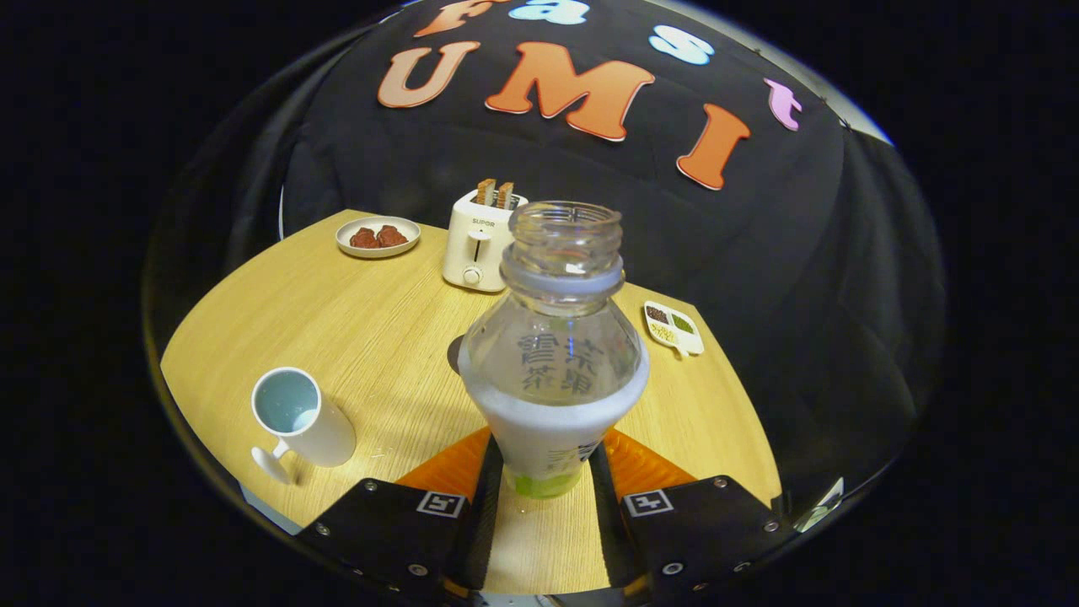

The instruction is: Take the bottle from table, then pour the juice into the cup, finally place the bottle on the coaster

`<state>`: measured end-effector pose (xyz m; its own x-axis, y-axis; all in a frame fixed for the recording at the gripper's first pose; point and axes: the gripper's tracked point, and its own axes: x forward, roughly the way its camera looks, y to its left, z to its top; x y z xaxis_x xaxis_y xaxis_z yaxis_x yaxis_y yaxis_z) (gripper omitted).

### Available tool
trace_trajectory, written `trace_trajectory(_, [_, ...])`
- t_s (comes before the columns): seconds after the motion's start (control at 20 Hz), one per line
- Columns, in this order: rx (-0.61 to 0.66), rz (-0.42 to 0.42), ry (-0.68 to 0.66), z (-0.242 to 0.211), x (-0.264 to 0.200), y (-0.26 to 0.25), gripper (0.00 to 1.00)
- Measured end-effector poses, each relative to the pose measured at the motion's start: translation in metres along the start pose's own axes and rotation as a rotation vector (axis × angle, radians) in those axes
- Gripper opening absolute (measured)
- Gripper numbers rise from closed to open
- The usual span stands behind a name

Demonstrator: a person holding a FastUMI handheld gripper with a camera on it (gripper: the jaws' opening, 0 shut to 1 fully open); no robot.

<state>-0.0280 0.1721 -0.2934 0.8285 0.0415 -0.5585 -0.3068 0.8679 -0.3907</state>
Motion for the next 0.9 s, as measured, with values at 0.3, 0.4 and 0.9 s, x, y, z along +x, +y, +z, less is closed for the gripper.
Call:
trace_trajectory(0.3, [-0.222, -0.041, -0.027, 0.006, -0.009, 0.037, 0.53])
trace_trajectory(0.4, [-0.308, -0.072, -0.033, 0.007, -0.009, 0.046, 0.53])
trace_trajectory(0.9, [-0.702, -0.182, -0.089, 0.015, -0.006, 0.072, 0.53])
